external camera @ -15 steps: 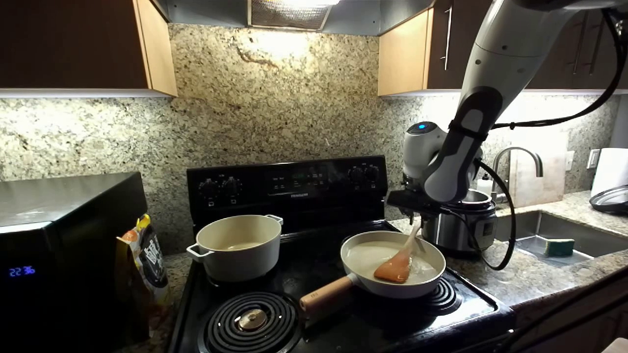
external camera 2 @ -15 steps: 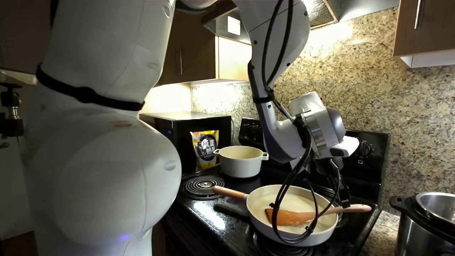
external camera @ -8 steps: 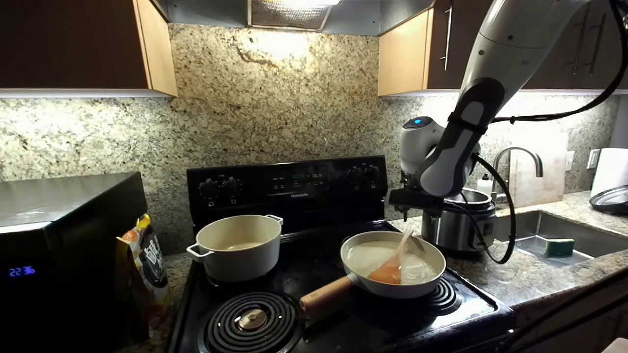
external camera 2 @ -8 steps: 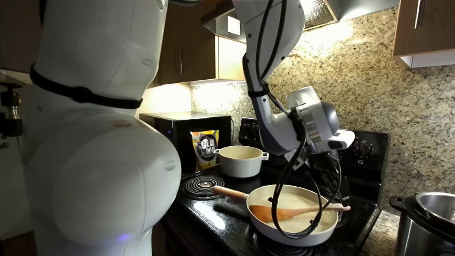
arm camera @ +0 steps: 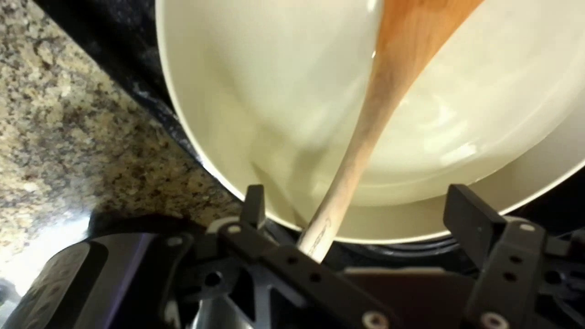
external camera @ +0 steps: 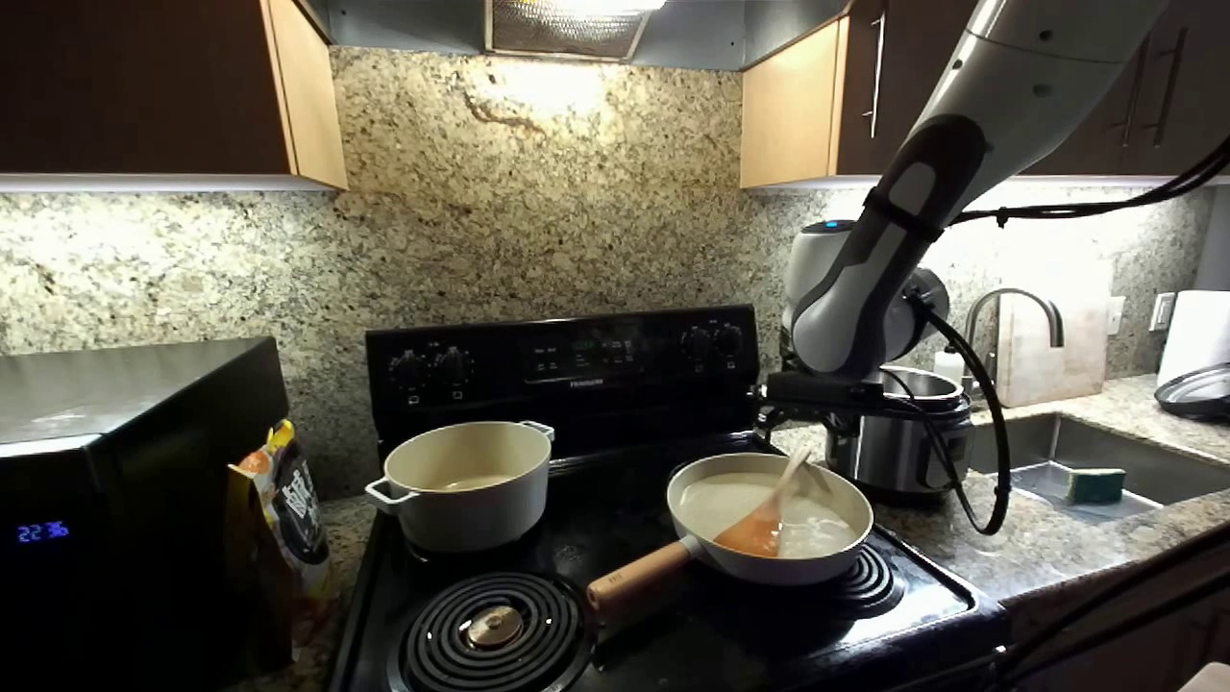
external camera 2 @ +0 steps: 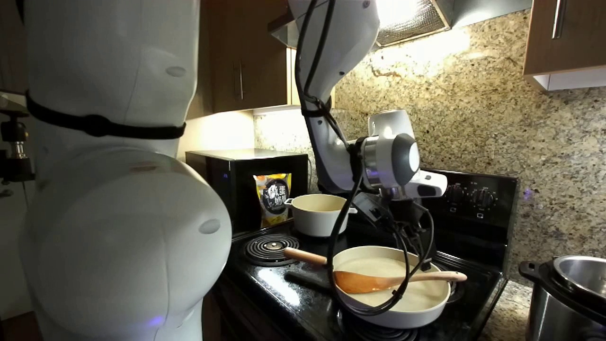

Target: Stir the water in the pan using the wooden soon

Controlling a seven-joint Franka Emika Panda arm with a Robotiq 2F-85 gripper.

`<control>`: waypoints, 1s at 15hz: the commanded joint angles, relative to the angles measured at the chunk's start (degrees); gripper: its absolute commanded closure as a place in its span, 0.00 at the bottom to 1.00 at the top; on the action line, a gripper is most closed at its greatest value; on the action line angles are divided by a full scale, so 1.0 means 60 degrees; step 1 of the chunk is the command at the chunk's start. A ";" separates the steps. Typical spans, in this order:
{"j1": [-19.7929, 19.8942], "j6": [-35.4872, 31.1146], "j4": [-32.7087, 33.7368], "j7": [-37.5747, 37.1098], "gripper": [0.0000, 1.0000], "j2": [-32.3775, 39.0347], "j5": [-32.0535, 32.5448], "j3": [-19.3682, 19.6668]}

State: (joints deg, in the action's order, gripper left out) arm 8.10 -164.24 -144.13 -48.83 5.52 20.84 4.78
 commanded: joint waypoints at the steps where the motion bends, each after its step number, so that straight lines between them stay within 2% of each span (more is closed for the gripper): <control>1: 0.0998 0.0256 -0.0691 0.2560 0.00 -0.0672 -0.2112 -0.1812; 3: 0.1213 0.1141 -0.0422 0.3915 0.00 -0.0935 -0.2907 -0.2421; 5: 0.1156 0.2245 -0.0122 0.5182 0.00 -0.1501 -0.3473 -0.2255; 6: 0.0415 0.2802 -0.0003 0.5665 0.00 -0.1857 -0.3541 -0.1307; 11: 0.0329 0.6130 0.1081 0.6707 0.00 -0.2803 -0.2112 -0.0491; 12: 0.0307 0.6476 0.1258 0.6852 0.00 -0.2829 -0.1870 -0.0443; 13: 0.0264 0.5893 0.1093 0.6414 0.00 -0.2728 -0.2189 -0.0380; 15: 0.0267 0.6025 0.1178 0.6442 0.00 -0.2803 -0.2147 -0.0320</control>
State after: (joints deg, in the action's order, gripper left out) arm 10.87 -128.23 -137.15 -10.00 -11.29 7.69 1.72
